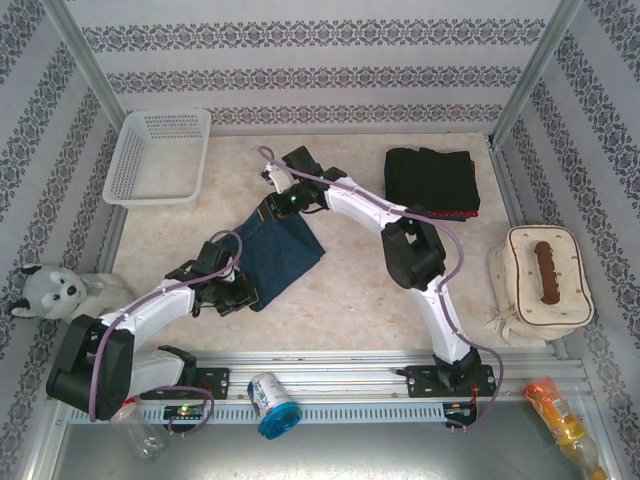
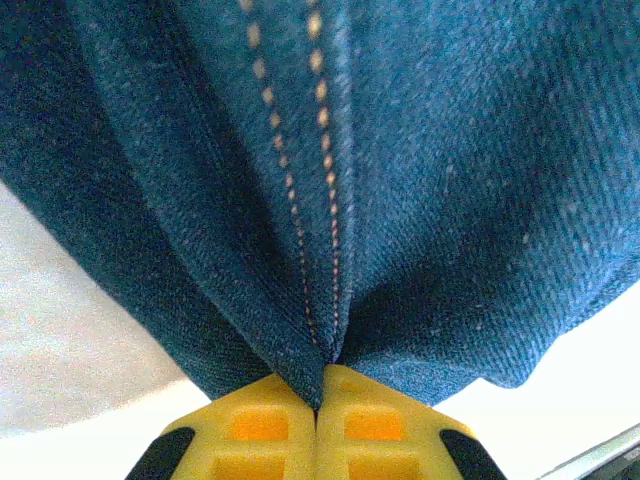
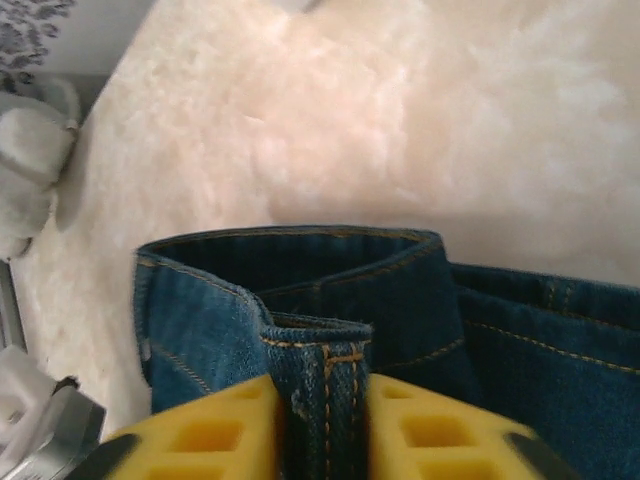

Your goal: Fold and stack the skirts

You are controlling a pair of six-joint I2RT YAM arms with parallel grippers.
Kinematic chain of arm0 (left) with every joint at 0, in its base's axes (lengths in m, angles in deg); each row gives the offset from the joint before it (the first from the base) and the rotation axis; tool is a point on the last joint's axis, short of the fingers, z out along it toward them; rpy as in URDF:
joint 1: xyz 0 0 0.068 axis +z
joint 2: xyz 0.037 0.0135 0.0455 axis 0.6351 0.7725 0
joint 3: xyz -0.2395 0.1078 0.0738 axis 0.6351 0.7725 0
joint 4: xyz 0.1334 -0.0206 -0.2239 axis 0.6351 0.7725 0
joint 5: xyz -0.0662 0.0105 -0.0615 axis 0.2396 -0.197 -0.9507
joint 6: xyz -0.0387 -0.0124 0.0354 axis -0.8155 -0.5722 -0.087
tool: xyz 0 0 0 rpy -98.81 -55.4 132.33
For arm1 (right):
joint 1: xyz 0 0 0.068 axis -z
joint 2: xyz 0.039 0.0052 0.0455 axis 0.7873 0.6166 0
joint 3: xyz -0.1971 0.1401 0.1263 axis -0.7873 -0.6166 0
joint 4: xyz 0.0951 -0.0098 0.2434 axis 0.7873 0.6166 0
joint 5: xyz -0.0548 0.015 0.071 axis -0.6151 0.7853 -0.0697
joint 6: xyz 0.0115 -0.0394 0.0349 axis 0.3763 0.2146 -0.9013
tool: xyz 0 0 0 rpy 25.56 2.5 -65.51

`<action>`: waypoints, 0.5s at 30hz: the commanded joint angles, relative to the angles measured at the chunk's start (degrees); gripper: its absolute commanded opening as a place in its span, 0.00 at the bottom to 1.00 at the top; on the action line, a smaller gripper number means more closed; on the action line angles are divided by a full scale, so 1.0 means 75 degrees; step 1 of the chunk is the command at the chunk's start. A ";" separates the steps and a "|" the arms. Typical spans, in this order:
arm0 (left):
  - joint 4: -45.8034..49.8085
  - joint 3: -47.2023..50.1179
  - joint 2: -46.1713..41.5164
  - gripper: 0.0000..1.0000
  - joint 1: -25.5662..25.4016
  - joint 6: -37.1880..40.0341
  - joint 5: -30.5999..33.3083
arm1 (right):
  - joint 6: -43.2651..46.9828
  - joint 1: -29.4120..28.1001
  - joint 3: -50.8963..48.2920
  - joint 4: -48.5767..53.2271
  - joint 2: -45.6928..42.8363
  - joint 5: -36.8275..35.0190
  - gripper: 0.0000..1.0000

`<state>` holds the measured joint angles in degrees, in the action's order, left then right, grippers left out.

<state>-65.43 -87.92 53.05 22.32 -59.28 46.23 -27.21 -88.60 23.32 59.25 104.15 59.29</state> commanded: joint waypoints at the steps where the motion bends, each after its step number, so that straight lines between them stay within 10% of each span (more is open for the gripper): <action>1: 0.0623 -0.0124 0.0233 0.00 0.0144 0.0371 -0.0293 | -0.0194 0.0326 -0.0050 0.0344 -0.0087 0.0337 0.45; 15: 0.0234 -0.0082 0.0141 0.00 0.0174 -0.0075 -0.0314 | 0.1188 0.1247 -0.3891 0.0744 -0.2072 0.1323 0.58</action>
<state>-64.95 -88.75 54.23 23.06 -59.20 44.72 -22.00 -77.95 -3.74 62.27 90.80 66.74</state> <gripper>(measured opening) 0.049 0.582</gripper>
